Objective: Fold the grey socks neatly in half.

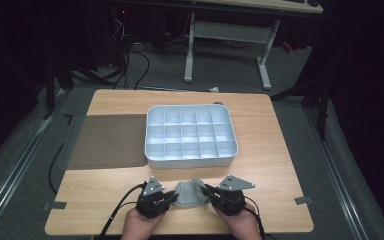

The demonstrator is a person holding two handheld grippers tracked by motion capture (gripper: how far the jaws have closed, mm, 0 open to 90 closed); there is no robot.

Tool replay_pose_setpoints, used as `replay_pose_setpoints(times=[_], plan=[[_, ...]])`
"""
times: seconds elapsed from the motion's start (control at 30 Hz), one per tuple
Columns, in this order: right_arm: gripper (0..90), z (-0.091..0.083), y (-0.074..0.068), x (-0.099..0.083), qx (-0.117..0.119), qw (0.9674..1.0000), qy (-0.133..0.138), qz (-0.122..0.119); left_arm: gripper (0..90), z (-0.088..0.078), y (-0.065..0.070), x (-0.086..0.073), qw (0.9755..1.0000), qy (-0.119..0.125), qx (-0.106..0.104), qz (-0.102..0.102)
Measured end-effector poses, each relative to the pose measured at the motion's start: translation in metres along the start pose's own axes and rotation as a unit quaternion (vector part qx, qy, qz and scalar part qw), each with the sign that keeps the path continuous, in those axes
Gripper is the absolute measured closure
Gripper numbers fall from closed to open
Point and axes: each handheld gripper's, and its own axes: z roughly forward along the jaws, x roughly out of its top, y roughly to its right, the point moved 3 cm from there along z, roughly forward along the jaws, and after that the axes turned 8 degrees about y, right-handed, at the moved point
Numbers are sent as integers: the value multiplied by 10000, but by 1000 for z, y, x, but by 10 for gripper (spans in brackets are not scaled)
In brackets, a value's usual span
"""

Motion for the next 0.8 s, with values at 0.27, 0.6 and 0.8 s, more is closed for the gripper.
replay_pose_setpoints(times=[0.27,0.6,0.8], plan=[[856,23,-22,7,-45,9996,-120,-235,784,0,0,-1,9998,-9,-184,-22],[853,43,-33,1,57,9986,-386,-360,776,1,3,-1,9997,-46,-250,26],[727,45,-35,1,291,9986,-329,-303,743,1,3,-1,9997,-62,-218,48]])
